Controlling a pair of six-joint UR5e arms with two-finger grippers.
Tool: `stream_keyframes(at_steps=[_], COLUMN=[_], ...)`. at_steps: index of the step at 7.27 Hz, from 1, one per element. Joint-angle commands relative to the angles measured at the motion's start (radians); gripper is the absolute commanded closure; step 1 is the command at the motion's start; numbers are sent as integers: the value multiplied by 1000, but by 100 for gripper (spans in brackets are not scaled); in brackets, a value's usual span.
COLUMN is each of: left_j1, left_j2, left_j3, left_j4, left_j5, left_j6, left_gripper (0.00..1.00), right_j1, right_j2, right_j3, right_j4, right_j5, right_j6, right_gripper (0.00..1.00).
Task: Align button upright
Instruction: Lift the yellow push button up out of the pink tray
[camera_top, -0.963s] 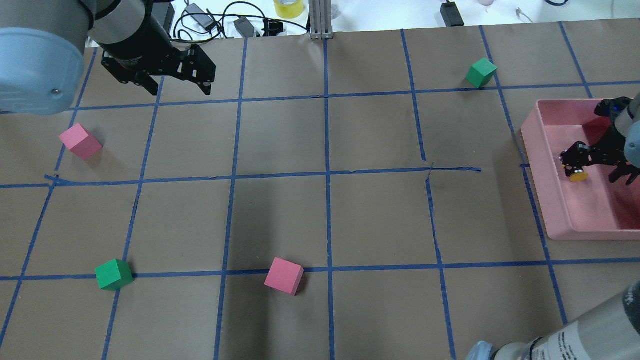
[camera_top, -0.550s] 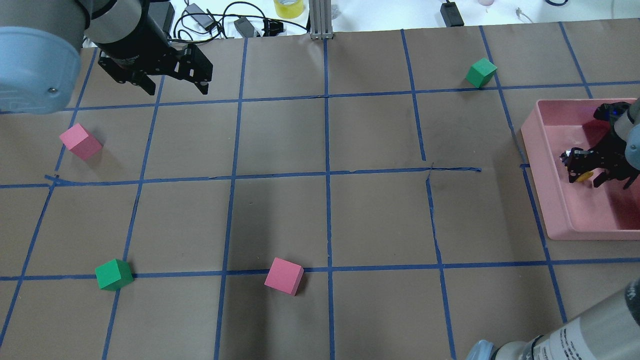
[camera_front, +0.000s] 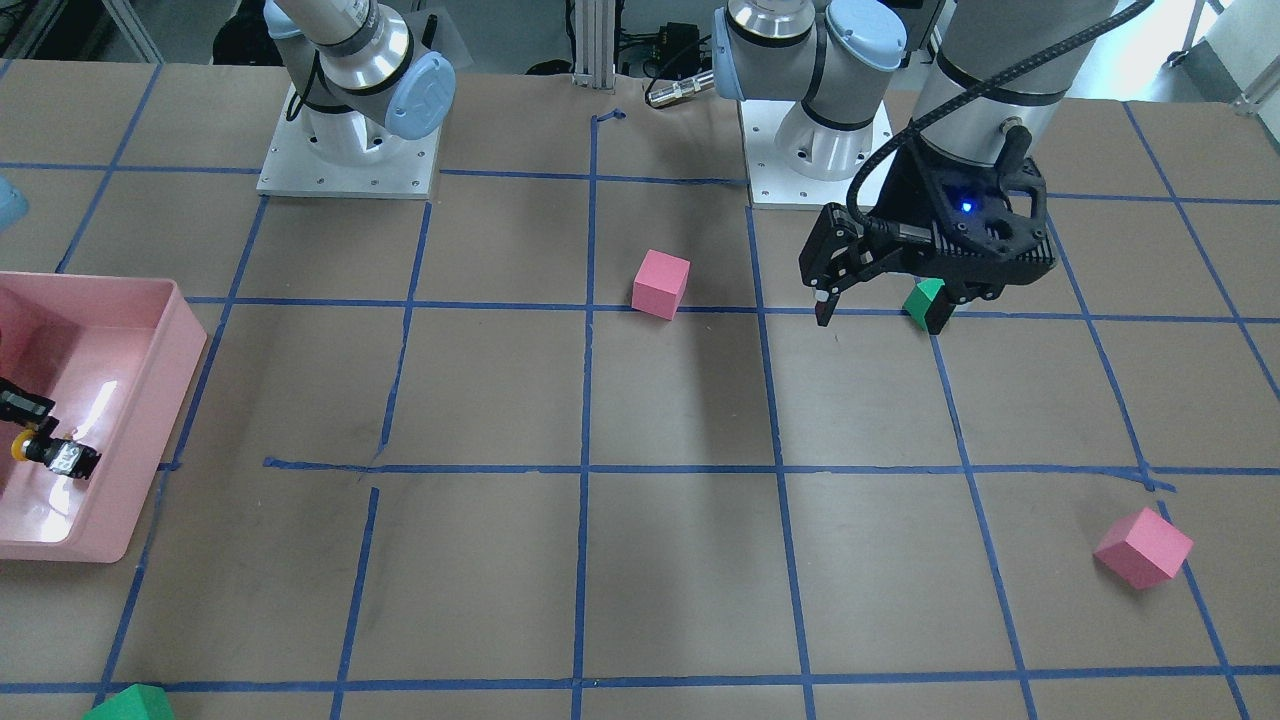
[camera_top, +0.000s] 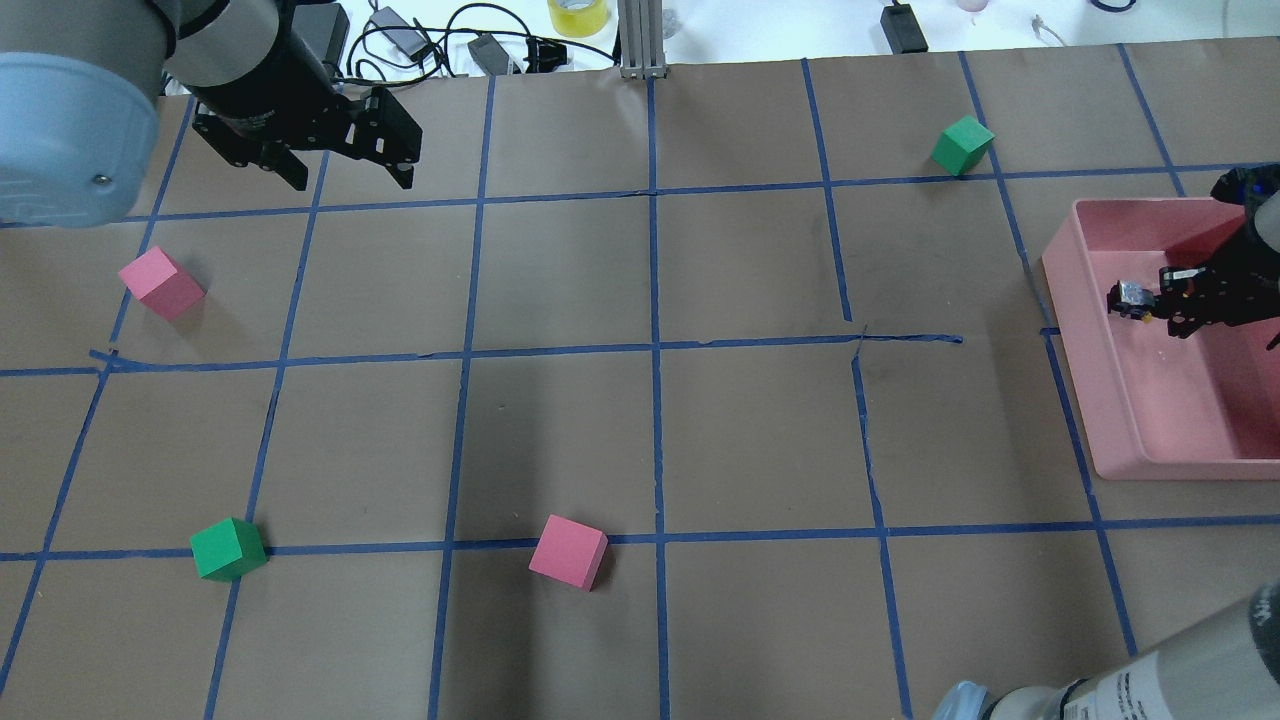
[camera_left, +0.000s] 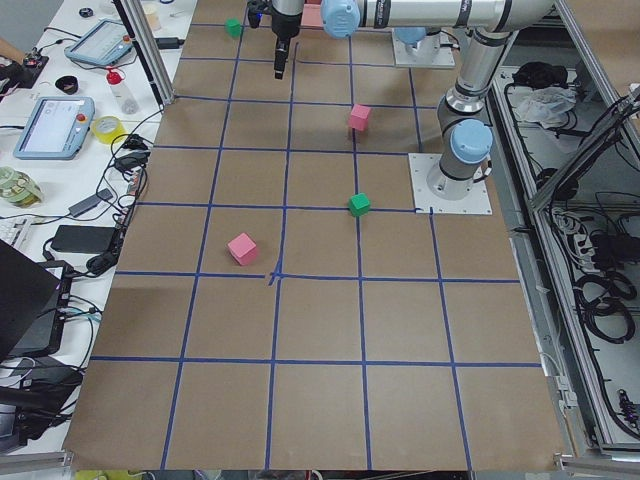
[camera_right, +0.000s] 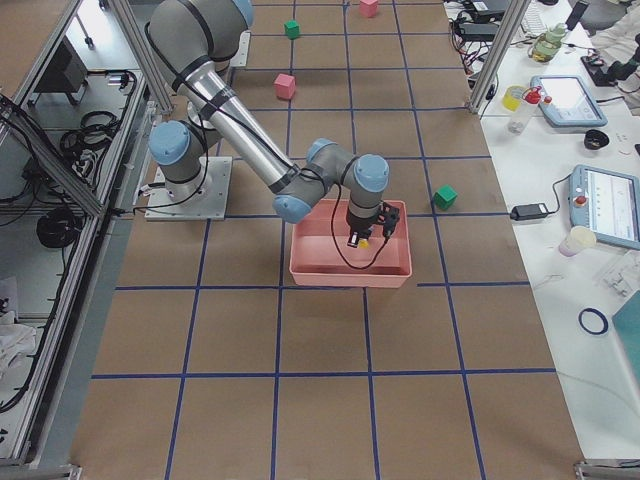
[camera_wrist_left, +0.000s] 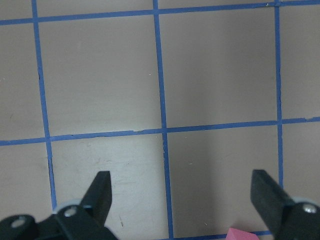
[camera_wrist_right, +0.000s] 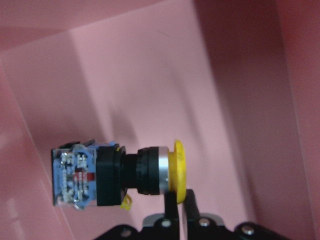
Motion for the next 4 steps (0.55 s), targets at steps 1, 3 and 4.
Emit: stream_keyframes(at_steps=[1,3,4], left_j1=[1,1,1], left_j2=[0,0,0], left_j3=[1,1,1], left_j4=[0,0,0], left_j5=[0,0,0], left_j6=[0,0,0], left_gripper=[0,0,0], right_j1=[31,50,51], right_j2=[-63,-66,-68], right_j3=[-77,-160,-164], right_j4=[115,211,212], right_j5=[4,4,4], right_j6=[1,4,4], right_gripper=[100,100,100])
